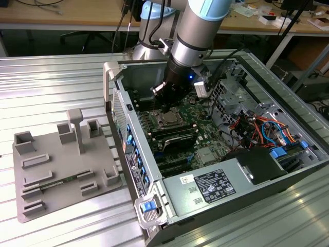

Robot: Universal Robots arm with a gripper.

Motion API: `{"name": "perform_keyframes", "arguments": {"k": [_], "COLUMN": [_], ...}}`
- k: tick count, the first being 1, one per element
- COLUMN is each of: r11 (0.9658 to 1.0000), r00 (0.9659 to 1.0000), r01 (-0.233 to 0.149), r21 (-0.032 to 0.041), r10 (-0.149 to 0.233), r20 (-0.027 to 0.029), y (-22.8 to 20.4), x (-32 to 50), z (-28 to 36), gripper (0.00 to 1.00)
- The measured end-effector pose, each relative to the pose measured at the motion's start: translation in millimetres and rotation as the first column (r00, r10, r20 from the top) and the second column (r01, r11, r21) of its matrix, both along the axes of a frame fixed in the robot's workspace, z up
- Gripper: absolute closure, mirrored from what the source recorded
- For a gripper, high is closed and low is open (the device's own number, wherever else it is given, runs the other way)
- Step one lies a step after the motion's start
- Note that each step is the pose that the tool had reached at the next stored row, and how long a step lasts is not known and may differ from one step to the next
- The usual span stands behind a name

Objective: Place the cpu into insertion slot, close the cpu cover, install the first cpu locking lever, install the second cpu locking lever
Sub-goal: 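Install the first cpu locking lever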

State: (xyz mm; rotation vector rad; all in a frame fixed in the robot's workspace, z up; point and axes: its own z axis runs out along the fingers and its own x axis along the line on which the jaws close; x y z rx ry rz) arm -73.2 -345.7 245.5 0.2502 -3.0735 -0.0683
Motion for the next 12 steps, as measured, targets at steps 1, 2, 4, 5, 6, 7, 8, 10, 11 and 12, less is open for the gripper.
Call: {"name": "perform_keyframes", "arguments": {"k": [1,2,4,5,6,7,8,10,11,12], "r11": [1.0000,1.0000,1.0000,1.0000,1.0000,1.0000,1.0000,1.0000,1.0000,1.0000], "r00": [1.0000,1.0000,1.0000,1.0000,1.0000,1.0000,1.0000,1.0000,1.0000,1.0000], "r01": [0.000,0.000,0.000,0.000,0.000,0.000,0.000,0.000,0.000,0.000], "r21": [0.0000,0.0000,0.0000,0.0000,0.0000,0.0000,0.0000,0.0000,0.0001,0.0000], "r10": [0.000,0.000,0.000,0.000,0.000,0.000,0.000,0.000,0.000,0.000], "r20": [0.0000,0.0002,0.0004,0.0005,0.0005,0.0005,0.0006,0.0009,0.0010,0.0011], "y": [0.0,0.0,0.0,0.0,0.0,0.0,0.0,0.0,0.0,0.0], "x": [-0.9,-1.6,-5.0,-5.9,-6.6,-7.7,-8.6,-10.3,-11.6,-13.0], "z": [0.0,0.0,0.0,0.0,0.0,0.0,0.0,0.0,0.0,0.0], "gripper": [0.89,0.89,0.89,0.89,0.89,0.89,0.89,0.89,0.89,0.89]}}
